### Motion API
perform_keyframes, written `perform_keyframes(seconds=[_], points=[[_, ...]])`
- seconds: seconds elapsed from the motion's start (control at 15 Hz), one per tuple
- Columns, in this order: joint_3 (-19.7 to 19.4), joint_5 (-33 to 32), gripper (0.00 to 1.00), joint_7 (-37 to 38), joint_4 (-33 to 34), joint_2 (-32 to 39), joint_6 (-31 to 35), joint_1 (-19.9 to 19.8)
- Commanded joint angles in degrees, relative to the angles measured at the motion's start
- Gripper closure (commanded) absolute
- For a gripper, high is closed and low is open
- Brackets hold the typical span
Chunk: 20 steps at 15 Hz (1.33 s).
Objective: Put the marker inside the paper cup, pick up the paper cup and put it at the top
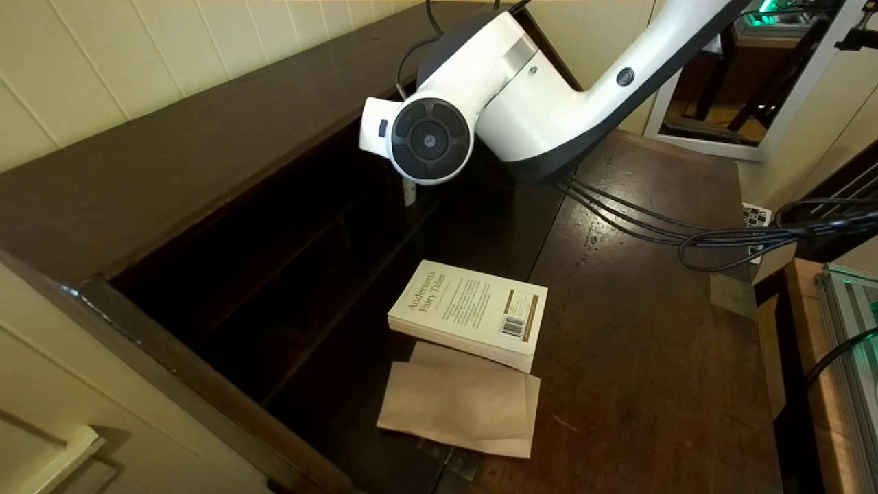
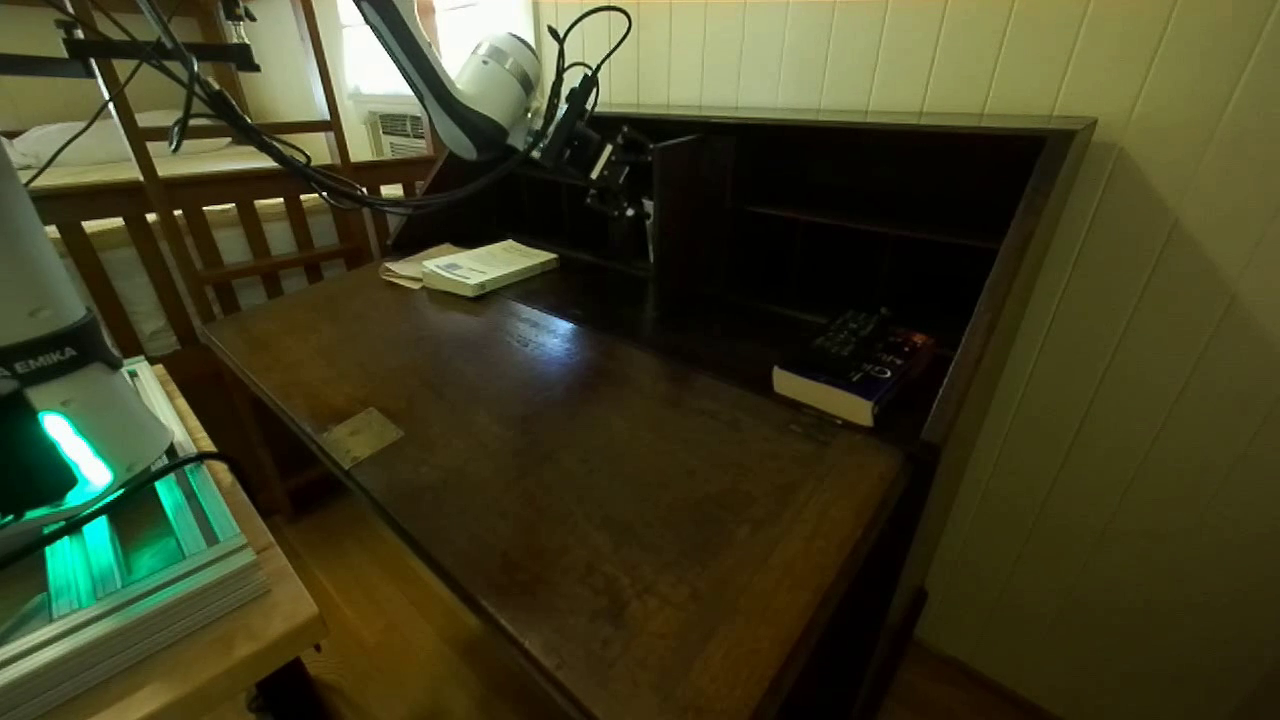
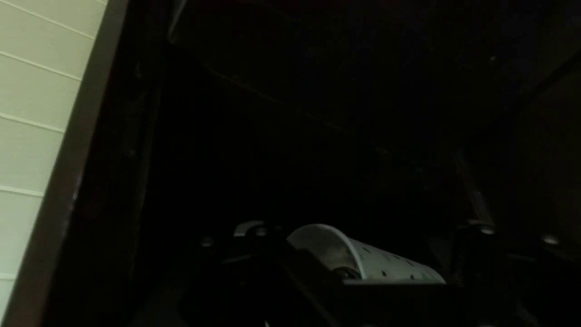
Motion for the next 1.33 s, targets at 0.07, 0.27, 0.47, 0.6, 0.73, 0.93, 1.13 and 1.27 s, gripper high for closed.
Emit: perform_keyframes(seconds=[0.07,0.27,0.47,0.6,0.73,0.93,1.13,1.27], points=[[0.6,6.2,0.36,-2.9,-0.9,-1.5,3.2,-1.3],[0.5,8.4,0.34,-4.5,-0.7,-1.5,7.8,-2.2],[0.2,10.4,0.31,-7.0,-0.8,-1.7,12.4,-3.0],[0.0,11.4,0.3,-8.3,-1.1,-2.0,15.0,-3.3],[-0.2,12.4,0.24,-9.7,-1.5,-2.5,16.8,-3.6],[-0.6,14.5,0.23,-12.3,-1.8,-2.7,18.8,-4.1],[-0.9,16.8,0.32,-15.1,-2.0,-2.8,20.0,-4.4],[-1.2,18.2,0.42,-16.8,-2.2,-2.9,20.5,-4.5]])
